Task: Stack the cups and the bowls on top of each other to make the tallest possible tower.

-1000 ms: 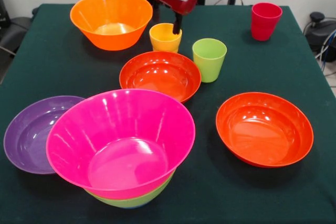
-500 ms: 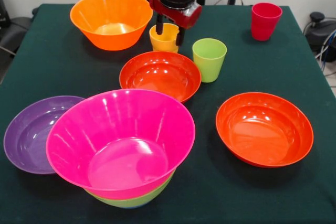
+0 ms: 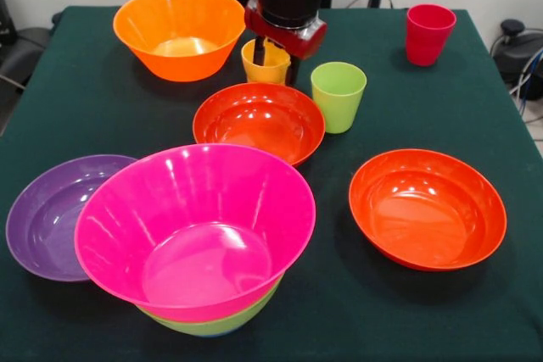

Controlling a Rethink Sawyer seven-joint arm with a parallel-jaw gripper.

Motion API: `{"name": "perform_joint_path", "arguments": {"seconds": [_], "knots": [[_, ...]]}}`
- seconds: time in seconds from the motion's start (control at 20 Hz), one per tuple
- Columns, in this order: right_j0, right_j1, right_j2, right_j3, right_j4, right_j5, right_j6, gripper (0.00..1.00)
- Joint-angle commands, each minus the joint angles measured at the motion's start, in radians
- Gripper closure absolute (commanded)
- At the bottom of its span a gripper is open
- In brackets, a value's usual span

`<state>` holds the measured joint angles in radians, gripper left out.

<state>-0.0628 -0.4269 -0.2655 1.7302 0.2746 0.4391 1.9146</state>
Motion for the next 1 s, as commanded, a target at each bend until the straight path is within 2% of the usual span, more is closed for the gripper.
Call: {"name": "perform_joint_path", "arguments": {"seconds": [0.05, 0.6, 1.0], "knots": [[0.009, 0.023, 0.118, 0.036, -0.025, -0.054, 0.115, 0.00], [0.011, 0.059, 0.141, 0.060, -0.014, -0.125, 0.143, 0.00], [0.003, 0.059, 0.142, 0.063, -0.015, -0.119, 0.132, 0.00]]}}
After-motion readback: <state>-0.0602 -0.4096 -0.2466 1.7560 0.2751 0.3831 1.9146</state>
